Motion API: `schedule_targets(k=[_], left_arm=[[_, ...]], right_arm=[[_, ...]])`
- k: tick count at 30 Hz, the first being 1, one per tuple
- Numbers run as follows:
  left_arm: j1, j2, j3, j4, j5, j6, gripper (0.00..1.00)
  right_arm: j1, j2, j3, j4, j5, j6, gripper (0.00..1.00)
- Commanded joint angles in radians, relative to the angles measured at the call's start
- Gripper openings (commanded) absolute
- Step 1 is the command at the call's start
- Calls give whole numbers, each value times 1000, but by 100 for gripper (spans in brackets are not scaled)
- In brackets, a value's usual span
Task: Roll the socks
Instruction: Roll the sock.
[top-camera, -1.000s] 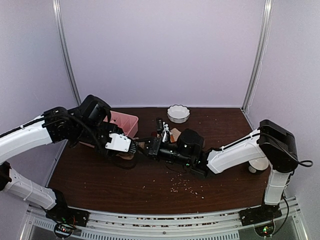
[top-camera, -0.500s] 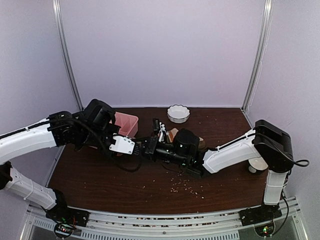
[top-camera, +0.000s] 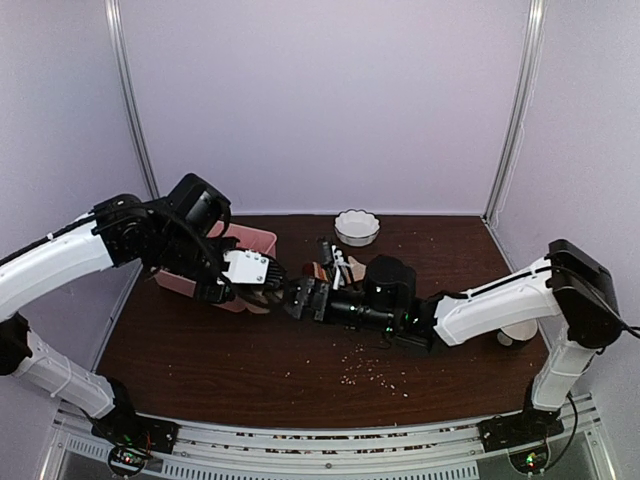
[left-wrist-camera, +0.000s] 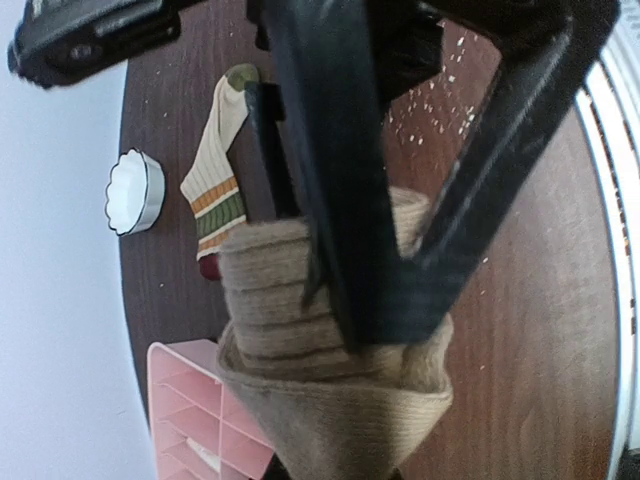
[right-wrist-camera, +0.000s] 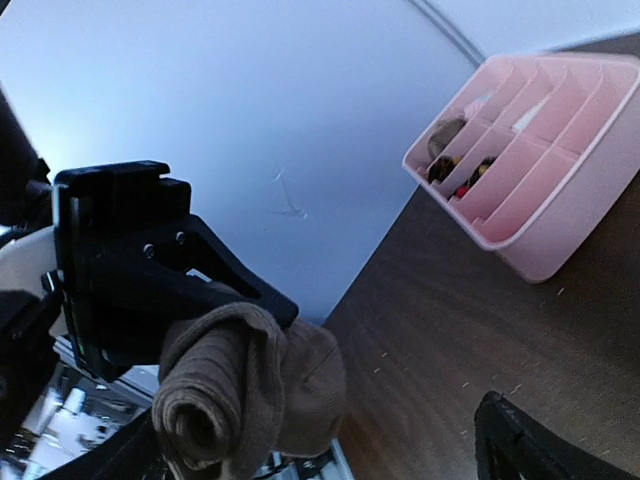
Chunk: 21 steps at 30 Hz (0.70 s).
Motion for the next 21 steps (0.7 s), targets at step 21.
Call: schedule_targets(k=[21], left_arm=[[122, 198, 314, -553, 829, -17, 0]], right_arm=[[193, -457, -23, -629, 284, -1453, 100]])
